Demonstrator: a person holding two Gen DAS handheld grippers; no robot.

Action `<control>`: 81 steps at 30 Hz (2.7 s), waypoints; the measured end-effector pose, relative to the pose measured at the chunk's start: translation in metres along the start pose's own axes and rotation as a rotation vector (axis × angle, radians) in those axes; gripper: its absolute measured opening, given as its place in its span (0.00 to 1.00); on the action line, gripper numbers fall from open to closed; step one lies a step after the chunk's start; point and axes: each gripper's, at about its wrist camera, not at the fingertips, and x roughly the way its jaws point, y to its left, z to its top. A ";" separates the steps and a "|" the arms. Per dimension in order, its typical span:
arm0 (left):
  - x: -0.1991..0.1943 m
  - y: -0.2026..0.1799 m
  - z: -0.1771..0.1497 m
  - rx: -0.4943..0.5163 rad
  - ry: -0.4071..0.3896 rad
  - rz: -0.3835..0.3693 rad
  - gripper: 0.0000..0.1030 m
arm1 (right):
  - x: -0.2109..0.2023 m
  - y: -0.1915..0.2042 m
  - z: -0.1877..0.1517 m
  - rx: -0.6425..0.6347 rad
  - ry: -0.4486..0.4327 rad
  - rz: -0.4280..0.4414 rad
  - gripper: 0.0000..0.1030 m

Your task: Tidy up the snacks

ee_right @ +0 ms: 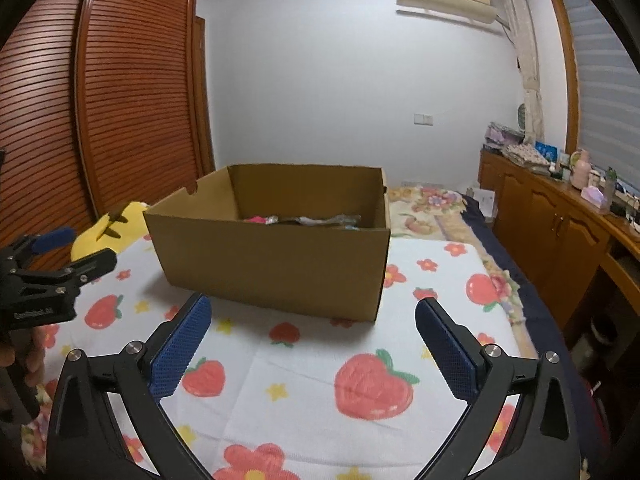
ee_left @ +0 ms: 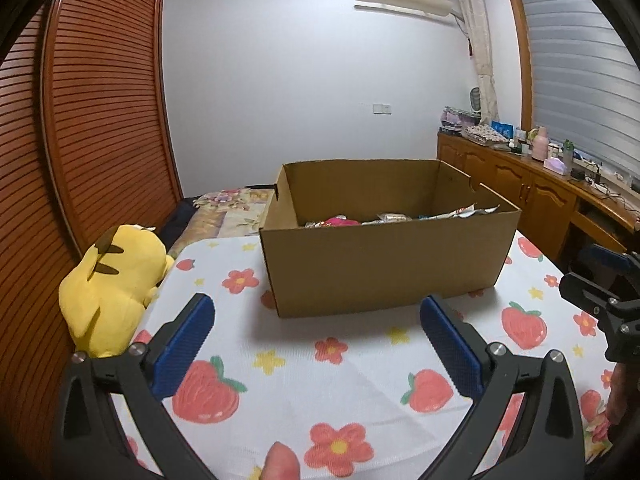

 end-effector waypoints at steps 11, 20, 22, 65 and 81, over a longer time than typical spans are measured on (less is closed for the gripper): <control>-0.008 0.003 -0.024 -0.018 0.017 0.011 1.00 | -0.013 -0.001 -0.016 0.015 -0.021 -0.028 1.00; -0.009 0.002 -0.024 -0.005 0.012 0.014 1.00 | -0.011 -0.003 -0.017 0.018 -0.022 -0.049 1.00; -0.010 0.002 -0.023 -0.004 0.012 0.015 1.00 | -0.012 -0.003 -0.017 0.022 -0.024 -0.051 1.00; -0.020 0.006 -0.020 0.002 -0.013 0.019 1.00 | -0.016 0.003 -0.016 0.023 -0.045 -0.058 1.00; -0.023 0.004 -0.019 0.004 -0.020 0.015 1.00 | -0.017 0.003 -0.016 0.022 -0.045 -0.059 1.00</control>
